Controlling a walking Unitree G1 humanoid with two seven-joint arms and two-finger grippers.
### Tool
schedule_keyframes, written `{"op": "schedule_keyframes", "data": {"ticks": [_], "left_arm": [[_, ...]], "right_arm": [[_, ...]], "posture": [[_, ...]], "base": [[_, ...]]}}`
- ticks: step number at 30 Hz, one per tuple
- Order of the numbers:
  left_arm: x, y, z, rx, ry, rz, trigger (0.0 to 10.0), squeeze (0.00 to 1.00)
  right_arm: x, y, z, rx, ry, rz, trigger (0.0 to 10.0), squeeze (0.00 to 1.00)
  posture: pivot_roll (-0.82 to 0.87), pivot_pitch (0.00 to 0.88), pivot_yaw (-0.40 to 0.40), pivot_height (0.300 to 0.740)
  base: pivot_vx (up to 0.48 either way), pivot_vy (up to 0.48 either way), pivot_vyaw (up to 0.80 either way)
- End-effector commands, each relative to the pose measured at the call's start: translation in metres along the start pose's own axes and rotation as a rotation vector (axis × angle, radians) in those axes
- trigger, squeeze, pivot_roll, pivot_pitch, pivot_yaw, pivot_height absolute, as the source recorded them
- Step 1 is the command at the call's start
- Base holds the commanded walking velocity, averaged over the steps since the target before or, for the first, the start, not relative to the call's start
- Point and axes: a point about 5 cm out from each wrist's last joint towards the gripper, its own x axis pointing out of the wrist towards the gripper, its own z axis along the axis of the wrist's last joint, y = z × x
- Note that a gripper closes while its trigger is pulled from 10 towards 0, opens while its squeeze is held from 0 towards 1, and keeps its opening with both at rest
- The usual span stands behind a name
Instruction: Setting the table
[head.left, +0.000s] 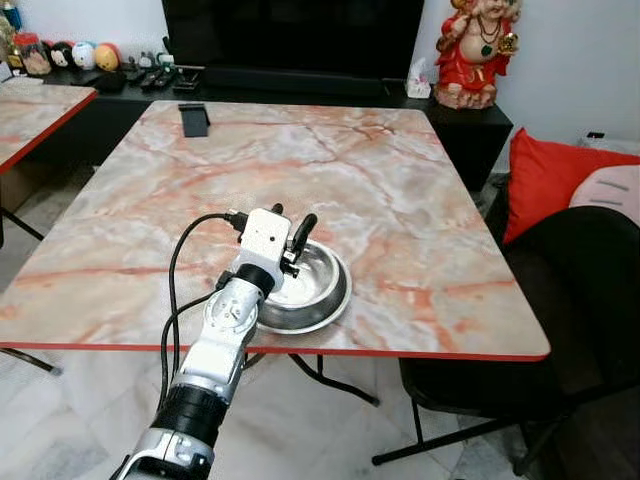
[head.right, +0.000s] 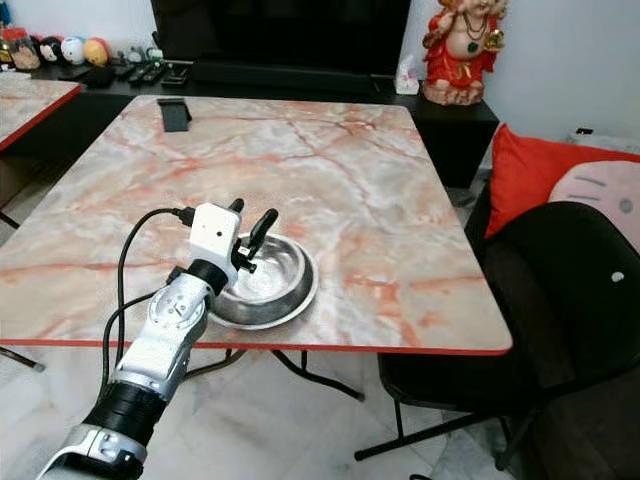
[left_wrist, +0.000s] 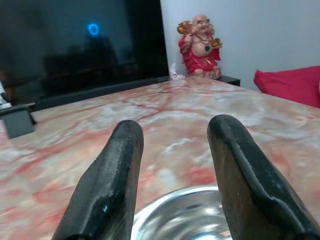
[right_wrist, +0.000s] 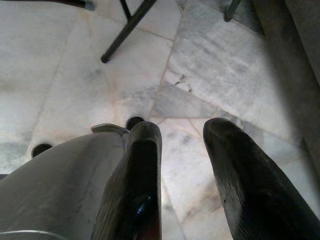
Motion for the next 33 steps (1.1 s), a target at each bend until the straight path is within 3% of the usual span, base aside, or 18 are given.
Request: {"op": "schedule_keyframes", "data": {"ticks": [1, 33], "left_arm": [[0.0014, -0.0034, 0.0062, -0.005, -0.020, -0.004, 10.0, 0.00], [0.0018, -0.0002, 0.0122, 0.025, -0.028, -0.006, 10.0, 0.00]], "right_arm": [[-0.0010, -0.0037, -0.0029, 0.001, 0.006, -0.009, 10.0, 0.00], [-0.0002, 0.0001, -0.0009, -0.007, 0.004, 0.007, 10.0, 0.00]], "posture": [[0.06, 0.000, -0.060, 0.728], [0.07, 0.000, -0.052, 0.728]], "base": [[0.000, 0.307, 0.00], [0.000, 0.303, 0.00]]}}
